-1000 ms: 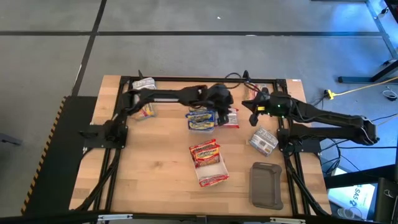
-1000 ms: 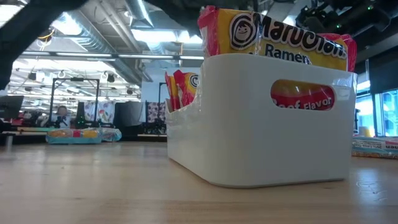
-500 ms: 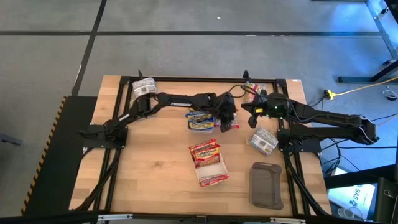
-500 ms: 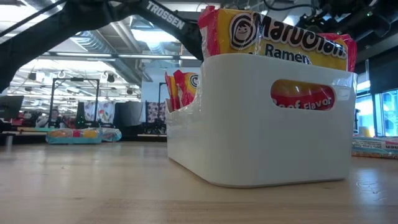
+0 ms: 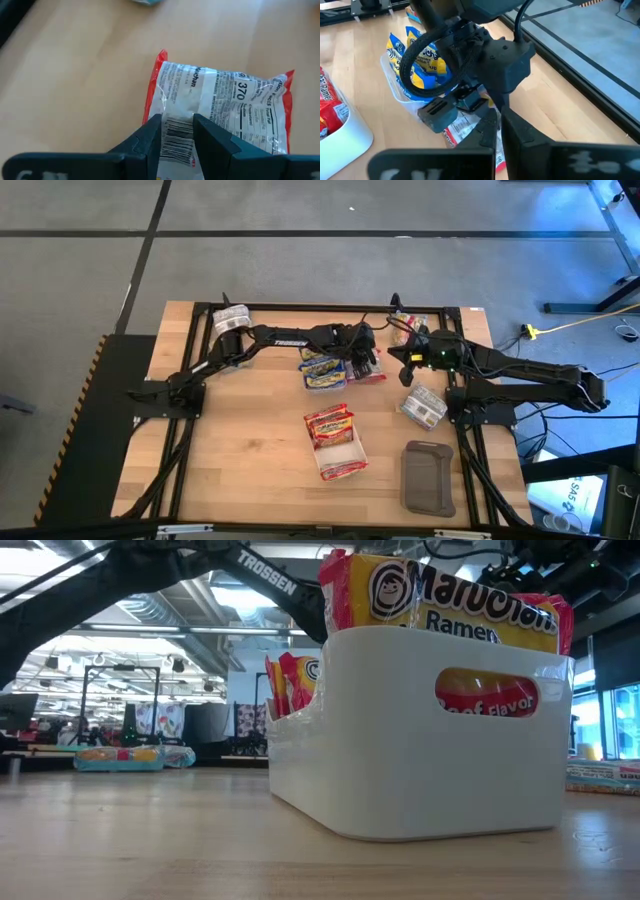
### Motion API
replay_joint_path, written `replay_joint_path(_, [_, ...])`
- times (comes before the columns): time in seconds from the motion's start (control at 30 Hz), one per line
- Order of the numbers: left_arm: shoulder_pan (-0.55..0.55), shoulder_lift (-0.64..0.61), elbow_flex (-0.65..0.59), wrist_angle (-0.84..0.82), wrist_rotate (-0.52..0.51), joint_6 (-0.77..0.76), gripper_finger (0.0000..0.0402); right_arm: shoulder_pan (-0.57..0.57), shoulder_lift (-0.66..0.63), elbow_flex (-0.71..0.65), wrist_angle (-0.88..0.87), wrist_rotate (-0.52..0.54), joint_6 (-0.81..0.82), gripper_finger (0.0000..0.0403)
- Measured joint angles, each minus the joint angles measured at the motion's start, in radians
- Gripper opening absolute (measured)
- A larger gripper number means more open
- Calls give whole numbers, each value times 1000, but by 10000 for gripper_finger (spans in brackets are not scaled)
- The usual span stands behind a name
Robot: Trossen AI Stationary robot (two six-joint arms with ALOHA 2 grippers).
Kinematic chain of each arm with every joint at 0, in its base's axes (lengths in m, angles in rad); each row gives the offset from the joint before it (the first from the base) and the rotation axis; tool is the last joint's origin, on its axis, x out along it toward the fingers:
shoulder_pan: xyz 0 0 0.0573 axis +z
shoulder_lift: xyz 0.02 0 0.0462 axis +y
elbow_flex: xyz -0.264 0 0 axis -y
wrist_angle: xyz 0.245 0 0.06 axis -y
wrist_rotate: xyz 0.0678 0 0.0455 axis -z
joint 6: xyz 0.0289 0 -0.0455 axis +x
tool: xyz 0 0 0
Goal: Sort Maruchan noodles
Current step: Put the red noodle pack into the white bin
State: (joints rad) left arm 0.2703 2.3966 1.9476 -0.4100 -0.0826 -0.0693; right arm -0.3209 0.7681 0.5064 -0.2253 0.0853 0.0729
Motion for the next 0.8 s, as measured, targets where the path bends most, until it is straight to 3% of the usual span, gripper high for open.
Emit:
replay_joint_path(0.17, [-7,-3,-1,44,61,1,105,0,0,0,0,0,0,3])
replay_joint_path(0.4, [-43,-12,32,92,396,72,105,0,0,0,-2,0,0,3])
replay_joint_path(0.5, [-53,-2,18,56,345,92,105,0,0,0,-5,0,1,3])
replay_joint_path(0.7, [-43,3,-11,39,92,107,105,0,0,0,-5,0,1,3])
replay_joint_path(0.8, [-22,5,-11,55,26,107,105,0,0,0,-4,0,2,3])
